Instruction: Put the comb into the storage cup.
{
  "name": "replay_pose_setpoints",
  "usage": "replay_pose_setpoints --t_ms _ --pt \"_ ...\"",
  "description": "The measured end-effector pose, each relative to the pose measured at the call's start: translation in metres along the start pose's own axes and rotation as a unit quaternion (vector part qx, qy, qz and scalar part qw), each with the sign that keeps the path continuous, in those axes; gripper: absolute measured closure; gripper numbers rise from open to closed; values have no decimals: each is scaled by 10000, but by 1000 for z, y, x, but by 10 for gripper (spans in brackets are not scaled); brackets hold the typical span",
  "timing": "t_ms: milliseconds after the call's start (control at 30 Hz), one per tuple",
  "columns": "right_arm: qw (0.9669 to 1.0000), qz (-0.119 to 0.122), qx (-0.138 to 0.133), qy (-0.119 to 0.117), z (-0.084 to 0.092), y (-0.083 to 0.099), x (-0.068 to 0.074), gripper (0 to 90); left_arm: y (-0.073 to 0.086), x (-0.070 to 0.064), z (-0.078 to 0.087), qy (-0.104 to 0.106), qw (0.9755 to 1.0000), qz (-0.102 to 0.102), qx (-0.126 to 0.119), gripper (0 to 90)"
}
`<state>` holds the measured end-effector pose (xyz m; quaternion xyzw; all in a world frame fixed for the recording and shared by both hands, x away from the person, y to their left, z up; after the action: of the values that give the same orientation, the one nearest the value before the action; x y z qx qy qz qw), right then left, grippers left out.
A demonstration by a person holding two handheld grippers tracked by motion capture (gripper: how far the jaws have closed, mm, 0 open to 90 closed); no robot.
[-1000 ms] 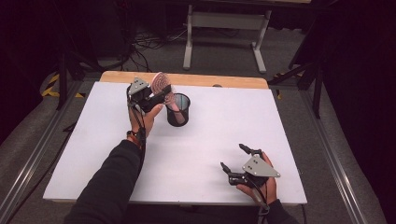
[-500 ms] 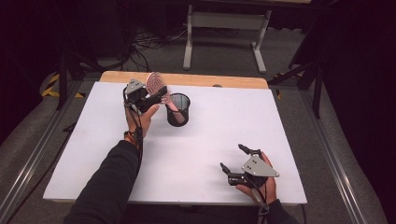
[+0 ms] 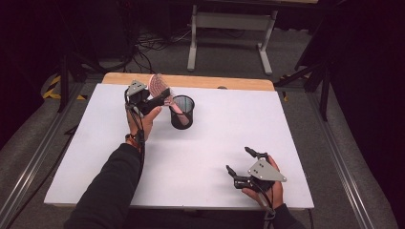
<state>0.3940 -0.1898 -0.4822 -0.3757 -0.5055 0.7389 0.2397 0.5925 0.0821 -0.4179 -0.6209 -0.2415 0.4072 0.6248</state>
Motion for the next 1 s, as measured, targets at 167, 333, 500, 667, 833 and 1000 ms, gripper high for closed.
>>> replay_pose_setpoints --t_ms 167,333,500,667,833,1000 --pt "10000 19 30 -31 -1 1 1 142 -4 2 4 -9 10000 -38 -28 455" --pt "10000 17 43 -48 -1 1 2 142 -10 2 8 -12 9999 -126 -81 419" --pt "10000 19 49 -54 -1 1 2 141 -15 1 11 -7 9997 -211 -105 386" --pt "9999 43 69 -68 -1 2 3 141 -20 -1 14 11 9993 -373 -63 361" --pt "10000 37 60 -71 -1 1 3 141 -24 -1 17 22 9989 -459 -46 344" --pt "9999 45 62 -69 -2 1 3 141 -27 0 20 14 9987 -506 -20 298"
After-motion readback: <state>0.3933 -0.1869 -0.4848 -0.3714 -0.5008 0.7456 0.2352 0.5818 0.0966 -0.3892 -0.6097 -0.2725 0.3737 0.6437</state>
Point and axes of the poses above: each handheld gripper's, and its own axes: z roughly backward along the jaws, y roughly out of its underside, x roughly to its left, the point moved 10 cm from there along -z, roughly forward along the jaws, and after that the axes turned 5 degrees about -x, right-handed, at the moved point
